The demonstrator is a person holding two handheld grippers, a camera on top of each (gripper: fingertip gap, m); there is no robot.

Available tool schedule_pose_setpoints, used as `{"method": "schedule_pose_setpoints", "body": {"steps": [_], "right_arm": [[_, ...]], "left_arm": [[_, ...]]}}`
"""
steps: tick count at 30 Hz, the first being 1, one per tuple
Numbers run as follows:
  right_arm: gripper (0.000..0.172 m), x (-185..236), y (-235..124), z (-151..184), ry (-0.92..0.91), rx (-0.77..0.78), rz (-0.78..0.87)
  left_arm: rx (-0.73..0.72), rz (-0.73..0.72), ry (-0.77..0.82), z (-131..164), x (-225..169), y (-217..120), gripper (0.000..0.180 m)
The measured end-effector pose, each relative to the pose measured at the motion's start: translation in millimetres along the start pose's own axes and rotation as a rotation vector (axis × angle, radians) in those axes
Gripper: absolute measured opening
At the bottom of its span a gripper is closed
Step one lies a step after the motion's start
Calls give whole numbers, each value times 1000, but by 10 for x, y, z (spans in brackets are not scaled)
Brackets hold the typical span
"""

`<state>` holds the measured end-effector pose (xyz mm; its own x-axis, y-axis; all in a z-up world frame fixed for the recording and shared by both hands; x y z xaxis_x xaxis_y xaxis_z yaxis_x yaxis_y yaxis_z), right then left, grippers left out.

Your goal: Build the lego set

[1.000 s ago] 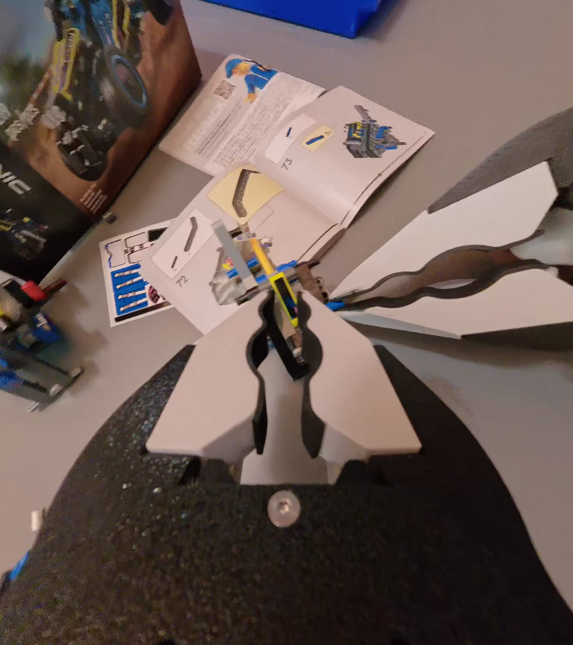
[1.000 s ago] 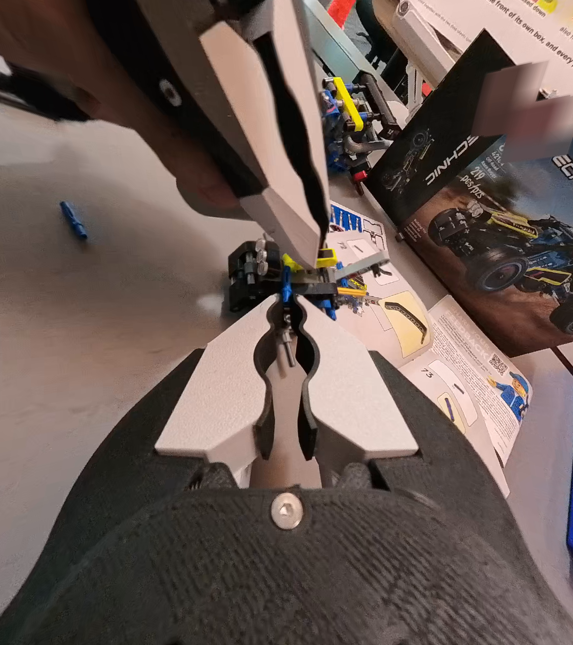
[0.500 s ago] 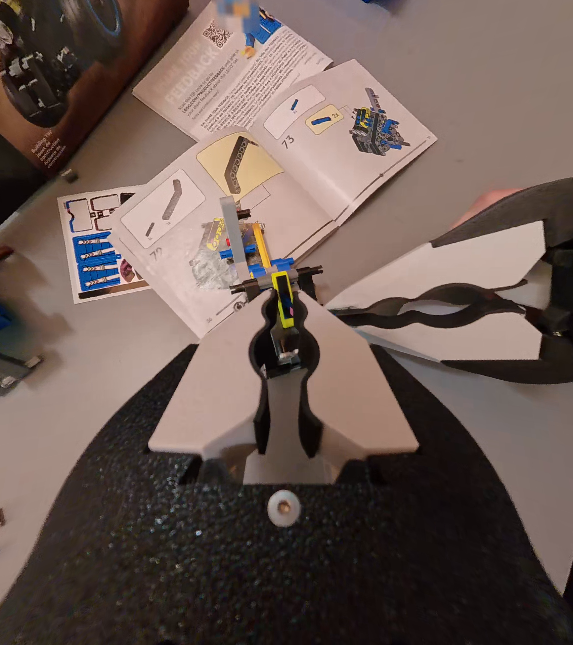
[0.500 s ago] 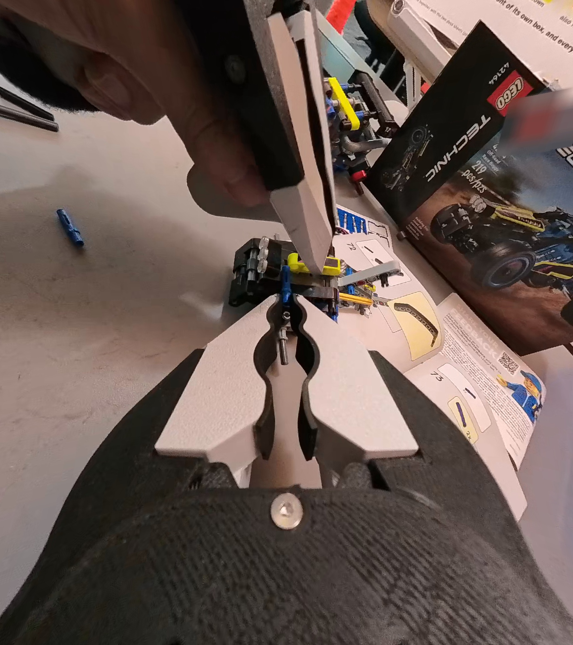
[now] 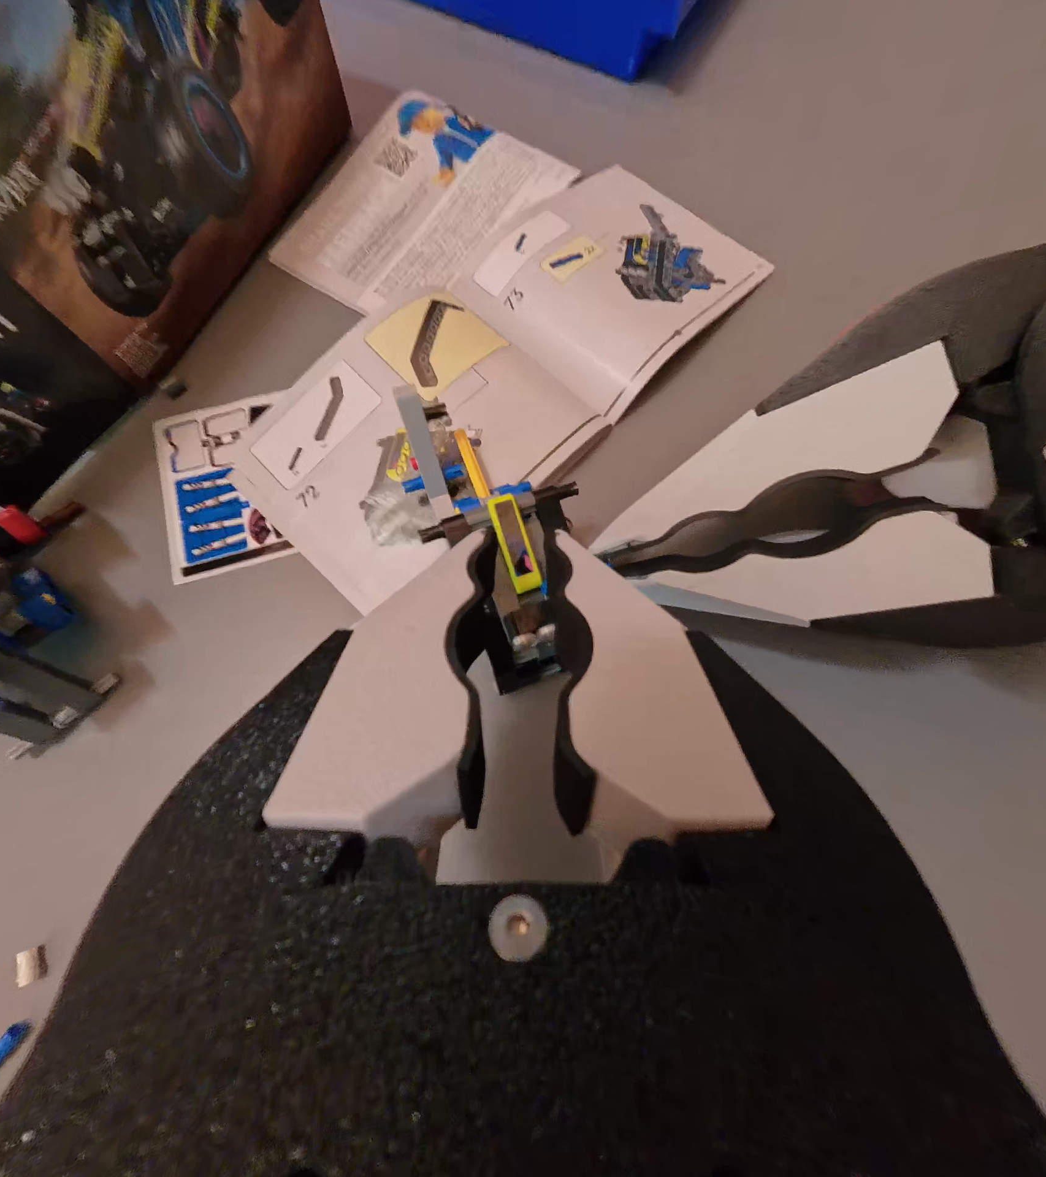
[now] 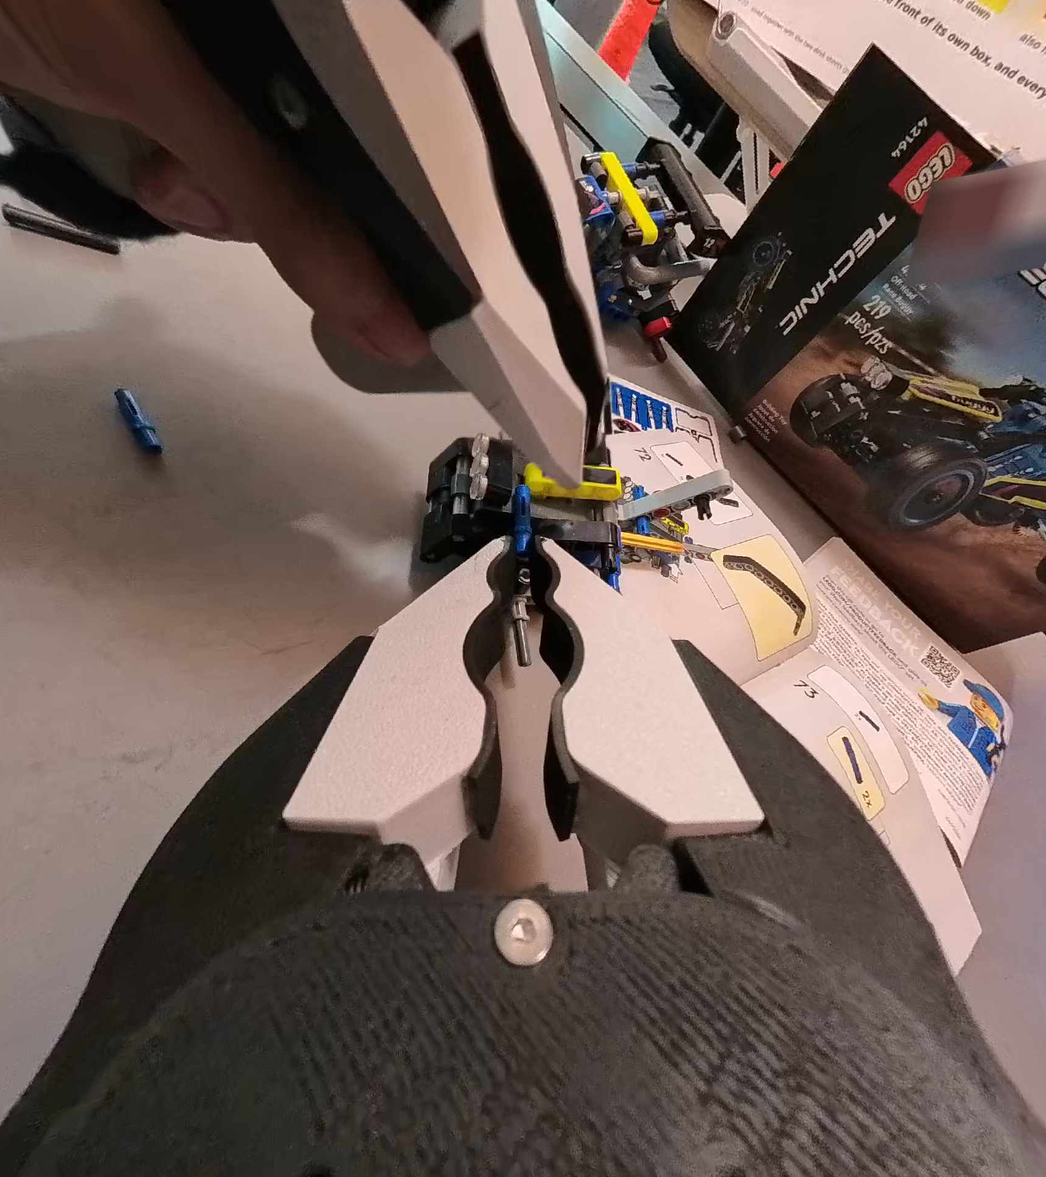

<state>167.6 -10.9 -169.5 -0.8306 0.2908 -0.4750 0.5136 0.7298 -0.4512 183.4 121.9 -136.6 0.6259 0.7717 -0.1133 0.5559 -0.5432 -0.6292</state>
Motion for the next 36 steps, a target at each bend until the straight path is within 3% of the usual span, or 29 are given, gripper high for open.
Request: {"method": "schedule_pose_setpoints", "body": {"steps": [1, 6, 10, 12, 16, 19, 21, 24, 26, 32, 36], "right_arm": [[2, -1, 1, 1, 1, -2, -1], [2, -7, 7, 7, 11, -10, -9], [2, -4, 9, 7, 16, -16, -17], [2, -3, 10, 9, 20, -19, -19], [1, -6, 9, 14, 27, -25, -27], [1, -1, 7, 15, 25, -25, -30], [2, -2, -15, 22, 23, -24, -30], [2, -29, -98, 43, 9, -21, -33], [2, -98, -178, 52, 34, -61, -38], [2, -373, -338, 271, 109, -72, 12], [2, -487, -398, 396, 153, -88, 20]], "left_arm": [[-40, -8, 17, 8, 11, -29, 13], [-177, -24, 82, 123, 11, -150, 35], [-229, -49, 116, 234, -27, -200, 41], [-276, -104, 99, 255, -14, -223, 80], [-286, -152, 102, 272, -27, -231, 103], [-222, -179, 140, 272, -46, -190, 98], [-212, -184, 219, 247, -85, -185, 68], [-171, -180, 299, 162, -101, -180, 54], [-140, -133, 309, 92, -83, -154, 27], [-39, 21, 289, -99, 92, 53, 32], [99, 129, 306, -149, 211, 148, 20]]}}
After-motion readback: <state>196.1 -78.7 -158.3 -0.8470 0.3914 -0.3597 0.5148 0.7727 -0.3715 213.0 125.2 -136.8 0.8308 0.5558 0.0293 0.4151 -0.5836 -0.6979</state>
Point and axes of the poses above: each gripper's, where its closed fingertips meet, y out along the fingers, z out of its underside, x = y × z across the jaws, the point moved 10 cm from there along -y, back along the fingers, and after that the axes turned 7 degrees about -y, right-handed, at the moved point
